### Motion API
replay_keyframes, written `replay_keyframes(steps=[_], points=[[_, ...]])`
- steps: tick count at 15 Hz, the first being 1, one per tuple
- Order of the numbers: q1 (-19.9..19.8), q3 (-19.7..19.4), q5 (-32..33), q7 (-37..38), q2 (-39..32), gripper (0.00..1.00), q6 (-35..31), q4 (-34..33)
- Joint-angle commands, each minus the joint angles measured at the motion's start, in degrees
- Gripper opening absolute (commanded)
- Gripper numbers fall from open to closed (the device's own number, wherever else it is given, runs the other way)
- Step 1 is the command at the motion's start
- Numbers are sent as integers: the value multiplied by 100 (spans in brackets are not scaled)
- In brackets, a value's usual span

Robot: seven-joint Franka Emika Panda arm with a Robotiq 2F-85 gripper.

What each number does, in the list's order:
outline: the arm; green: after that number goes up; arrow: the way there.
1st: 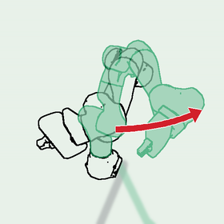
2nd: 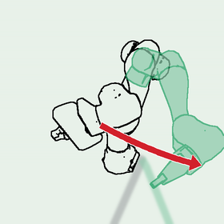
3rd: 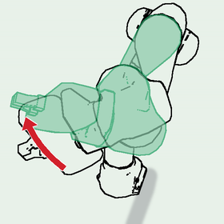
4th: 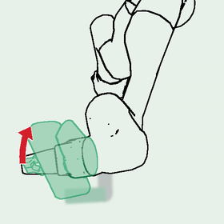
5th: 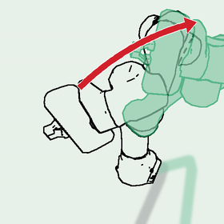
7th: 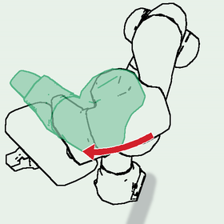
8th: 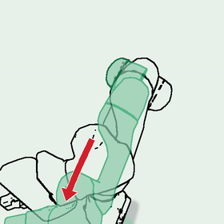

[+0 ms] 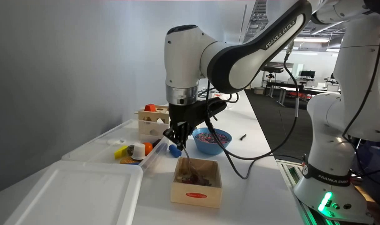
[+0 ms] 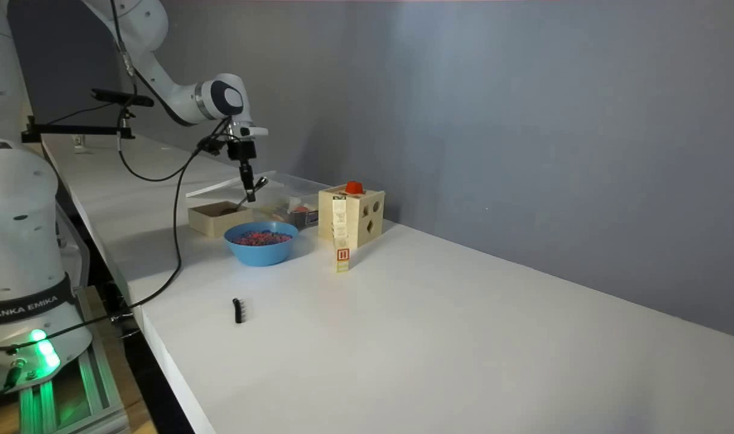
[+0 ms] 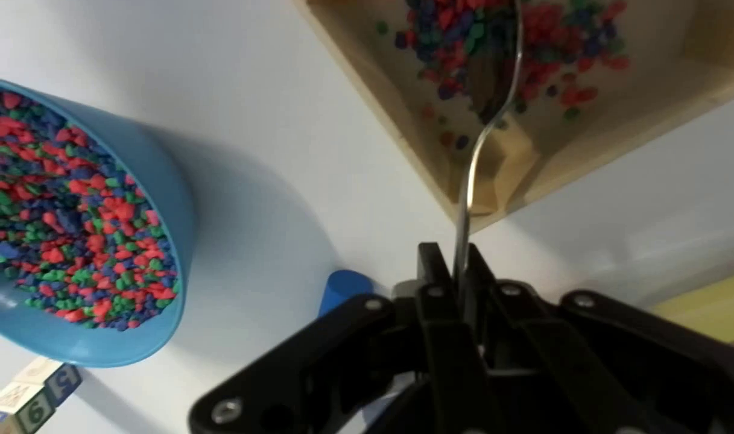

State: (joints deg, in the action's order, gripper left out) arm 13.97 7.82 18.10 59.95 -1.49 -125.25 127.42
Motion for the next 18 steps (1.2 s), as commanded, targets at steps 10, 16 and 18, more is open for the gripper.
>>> replay_keyframes(steps=[10, 16, 18], points=[[-590, 102, 892, 1649, 827, 3, 1231, 498], [-588, 112, 819, 2079, 734, 58, 1138, 506], [-582, 133, 890, 2219, 780, 70, 1029, 536]])
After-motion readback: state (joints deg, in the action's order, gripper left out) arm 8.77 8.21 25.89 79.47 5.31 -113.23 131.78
